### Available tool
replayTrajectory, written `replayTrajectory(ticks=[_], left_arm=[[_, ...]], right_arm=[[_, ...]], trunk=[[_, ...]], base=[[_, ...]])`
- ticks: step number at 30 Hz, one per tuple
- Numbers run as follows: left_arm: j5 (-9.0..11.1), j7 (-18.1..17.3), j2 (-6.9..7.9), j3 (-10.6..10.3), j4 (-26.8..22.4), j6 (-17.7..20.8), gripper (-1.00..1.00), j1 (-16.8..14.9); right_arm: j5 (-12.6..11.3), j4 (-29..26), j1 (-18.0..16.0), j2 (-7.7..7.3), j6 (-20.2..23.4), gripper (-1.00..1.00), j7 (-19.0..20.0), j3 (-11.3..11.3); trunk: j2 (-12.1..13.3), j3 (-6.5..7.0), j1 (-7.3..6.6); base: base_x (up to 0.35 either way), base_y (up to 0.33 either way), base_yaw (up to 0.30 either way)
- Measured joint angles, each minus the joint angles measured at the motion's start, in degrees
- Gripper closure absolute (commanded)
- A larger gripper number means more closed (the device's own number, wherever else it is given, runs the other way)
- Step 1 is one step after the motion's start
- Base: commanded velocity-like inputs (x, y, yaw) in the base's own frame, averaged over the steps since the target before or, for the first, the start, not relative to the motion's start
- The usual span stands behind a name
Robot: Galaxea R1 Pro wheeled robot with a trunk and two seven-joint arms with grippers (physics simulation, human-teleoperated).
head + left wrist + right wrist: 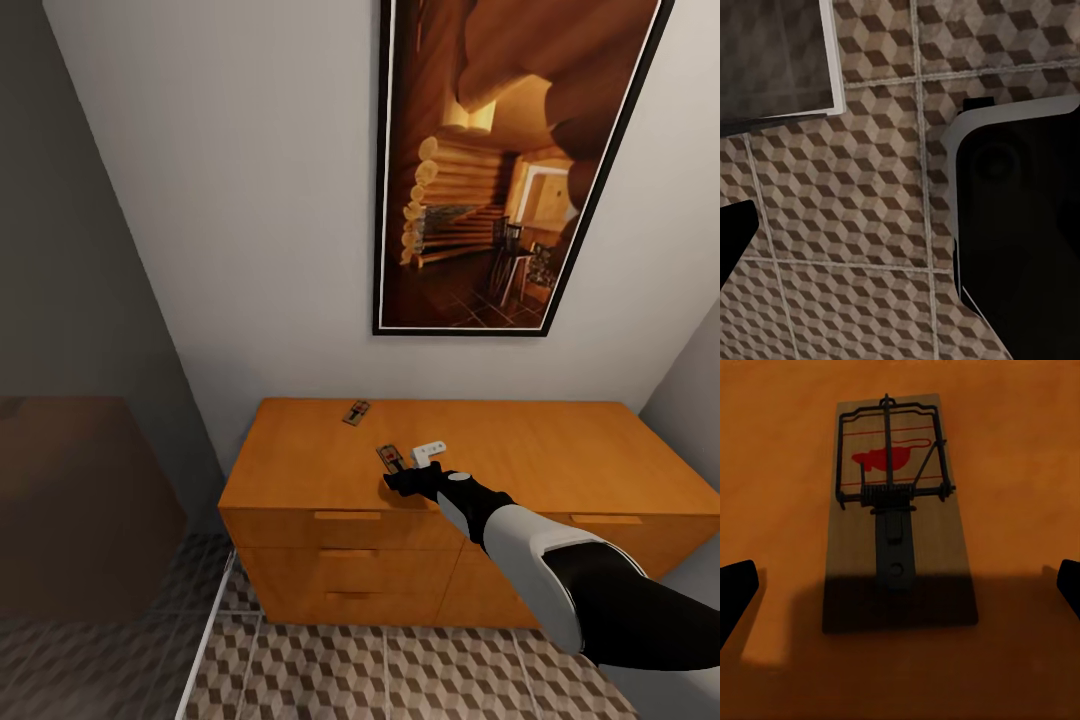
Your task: Take the four mousetraps from the cabinet in the bathroom and place them on the bathroom floor. Make sure all four end up on the same floor surface, and ensure that at least two of them are either under or directly next to the same bathroom sink.
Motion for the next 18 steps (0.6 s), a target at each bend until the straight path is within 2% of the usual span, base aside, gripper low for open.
replayTrajectory(ticks=[18], left_arm=[[0.00,0.00,0.01,0.00,0.00,0.00,-1.00,0.01]], right_arm=[[0.00,0.00,0.00,0.00,0.00,-1.00,0.00,0.00]], trunk=[[0.00,0.00,0.00]], base=[[0.000,0.000,0.000]])
